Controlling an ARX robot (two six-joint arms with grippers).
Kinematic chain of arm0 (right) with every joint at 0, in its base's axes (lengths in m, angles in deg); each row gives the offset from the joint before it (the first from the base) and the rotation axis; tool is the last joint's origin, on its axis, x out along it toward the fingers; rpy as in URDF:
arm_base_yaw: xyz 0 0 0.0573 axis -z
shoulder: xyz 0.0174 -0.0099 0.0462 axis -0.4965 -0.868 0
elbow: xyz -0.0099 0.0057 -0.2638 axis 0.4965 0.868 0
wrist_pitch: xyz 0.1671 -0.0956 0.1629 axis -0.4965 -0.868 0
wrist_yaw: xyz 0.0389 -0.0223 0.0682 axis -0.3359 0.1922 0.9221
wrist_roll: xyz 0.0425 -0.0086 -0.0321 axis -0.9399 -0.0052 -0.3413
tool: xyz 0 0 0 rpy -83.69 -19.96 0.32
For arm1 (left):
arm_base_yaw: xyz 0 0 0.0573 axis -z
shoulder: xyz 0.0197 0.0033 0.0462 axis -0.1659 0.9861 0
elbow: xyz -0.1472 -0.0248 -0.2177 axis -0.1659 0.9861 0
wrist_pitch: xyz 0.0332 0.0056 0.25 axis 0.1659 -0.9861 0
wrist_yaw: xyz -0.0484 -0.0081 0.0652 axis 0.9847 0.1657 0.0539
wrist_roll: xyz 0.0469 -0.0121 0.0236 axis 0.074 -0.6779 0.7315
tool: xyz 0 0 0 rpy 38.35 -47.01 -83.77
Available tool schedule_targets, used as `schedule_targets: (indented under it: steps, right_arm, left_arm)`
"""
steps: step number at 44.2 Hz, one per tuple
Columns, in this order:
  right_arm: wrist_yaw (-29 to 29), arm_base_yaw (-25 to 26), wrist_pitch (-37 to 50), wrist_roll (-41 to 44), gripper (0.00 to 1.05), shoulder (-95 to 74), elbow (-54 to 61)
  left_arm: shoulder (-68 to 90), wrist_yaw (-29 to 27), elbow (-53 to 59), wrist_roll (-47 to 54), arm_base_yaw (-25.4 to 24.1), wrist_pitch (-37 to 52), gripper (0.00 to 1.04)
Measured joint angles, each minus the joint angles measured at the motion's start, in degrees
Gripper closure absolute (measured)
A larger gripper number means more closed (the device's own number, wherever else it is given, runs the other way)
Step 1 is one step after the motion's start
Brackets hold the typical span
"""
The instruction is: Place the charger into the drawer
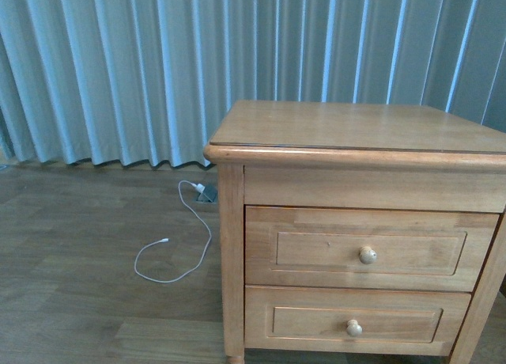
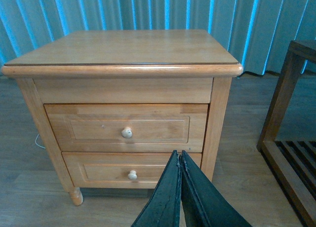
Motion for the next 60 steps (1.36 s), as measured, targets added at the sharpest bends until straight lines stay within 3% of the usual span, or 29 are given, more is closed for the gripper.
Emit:
schedule_targets:
  steps: [14, 20, 46, 60]
  right_arm:
    - [0.02, 0.00, -1.42, 0.00, 1.03, 4.26, 2.51]
    - [0.02, -0.04, -9.40, 0.00, 1.03, 12.00, 3.39]
    - [0.04, -0.04, -9.46, 0.02, 1.03, 15.15, 5.60]
    - [0.04, -0.04, -9.46, 0.09, 0.36, 15.15, 5.60]
  left_arm:
    - [0.00, 0.00, 0.00, 0.00, 0.00, 0.00, 0.06]
    - [0.00, -0.04, 0.00, 0.00, 0.00, 0.00, 0.06]
    - [0.00, -0.04, 0.00, 0.00, 0.00, 0.00, 0.06]
    - [0.00, -0.04, 0.00, 0.00, 0.00, 0.00, 0.06]
